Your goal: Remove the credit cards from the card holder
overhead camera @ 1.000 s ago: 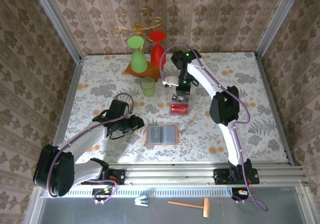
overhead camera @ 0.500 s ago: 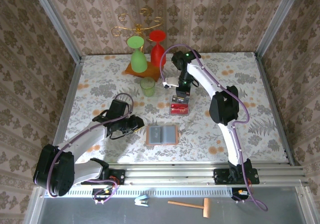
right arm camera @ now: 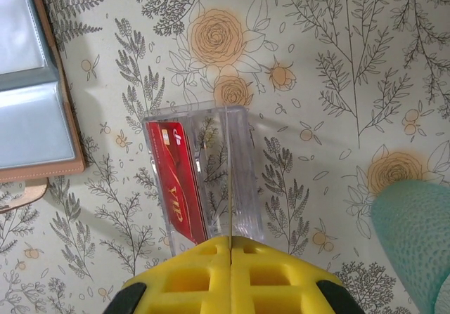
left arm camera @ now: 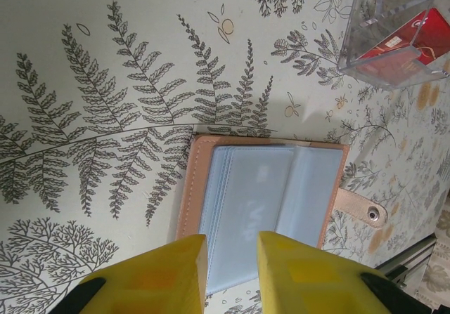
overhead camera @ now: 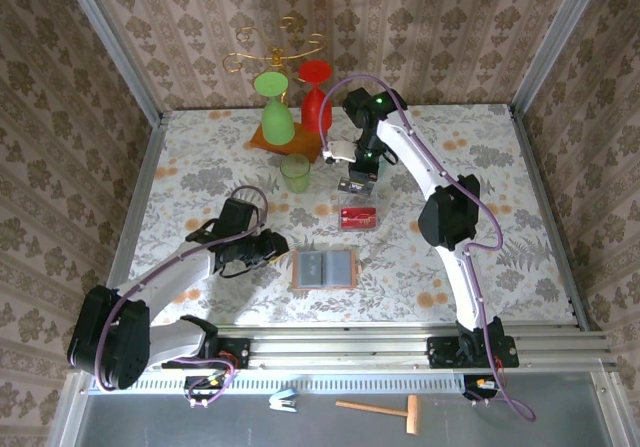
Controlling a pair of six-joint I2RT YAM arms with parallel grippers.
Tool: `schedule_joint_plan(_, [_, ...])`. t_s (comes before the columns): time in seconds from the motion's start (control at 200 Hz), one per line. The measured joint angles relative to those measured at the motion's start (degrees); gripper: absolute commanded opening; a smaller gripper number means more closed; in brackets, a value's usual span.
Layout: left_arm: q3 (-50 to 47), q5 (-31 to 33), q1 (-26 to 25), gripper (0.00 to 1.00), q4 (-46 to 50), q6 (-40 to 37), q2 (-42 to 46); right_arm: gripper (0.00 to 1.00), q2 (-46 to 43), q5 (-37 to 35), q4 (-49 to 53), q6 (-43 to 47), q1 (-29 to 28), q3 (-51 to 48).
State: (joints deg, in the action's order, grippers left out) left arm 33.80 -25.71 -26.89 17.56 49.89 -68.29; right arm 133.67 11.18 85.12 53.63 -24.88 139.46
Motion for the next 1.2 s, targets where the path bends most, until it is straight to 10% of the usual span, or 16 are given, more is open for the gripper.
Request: schedule_joint_plan(1.2, [0.0, 0.0, 0.0, 0.26, -0.7, 0.6, -0.7, 0.00, 3.9, 3.9, 1.2, 1.5, 1.7, -5.5])
